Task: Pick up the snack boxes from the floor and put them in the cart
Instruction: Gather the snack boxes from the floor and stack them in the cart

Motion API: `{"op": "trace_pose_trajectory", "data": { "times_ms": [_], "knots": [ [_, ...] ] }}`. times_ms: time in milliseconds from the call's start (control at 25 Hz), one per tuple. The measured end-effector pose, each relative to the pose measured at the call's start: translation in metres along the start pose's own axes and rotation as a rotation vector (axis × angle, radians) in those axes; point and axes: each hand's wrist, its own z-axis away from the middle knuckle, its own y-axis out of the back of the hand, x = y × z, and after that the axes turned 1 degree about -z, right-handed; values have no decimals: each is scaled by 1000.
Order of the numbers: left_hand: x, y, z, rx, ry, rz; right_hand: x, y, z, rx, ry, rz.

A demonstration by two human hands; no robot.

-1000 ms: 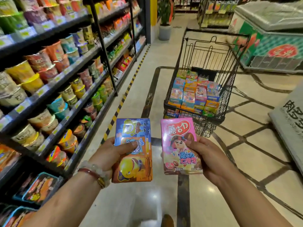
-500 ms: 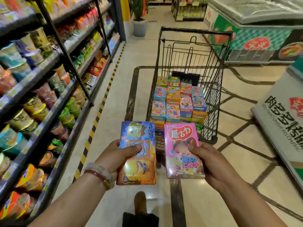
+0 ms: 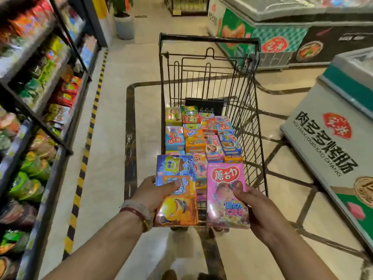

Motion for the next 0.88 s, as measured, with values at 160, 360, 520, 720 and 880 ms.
{"op": "trace_pose_trajectory", "data": {
  "times_ms": [160, 360, 520, 720, 880],
  "knots": [
    [2, -20, -57, 45, 5, -103, -8, 3, -58, 43, -38, 49],
    [1, -45, -133, 231, -45, -286, -6, 7, -152, 53, -49, 174],
    [-9, -59, -178, 343, -34, -276, 18, 6, -226, 30, -68, 322],
    [-32, -53, -215, 464, -228, -662, 35, -9, -264, -12, 95, 583],
    [-49, -54, -221, 504, -529, -1306, 63, -18, -271, 89, 601, 1202]
  ]
}}
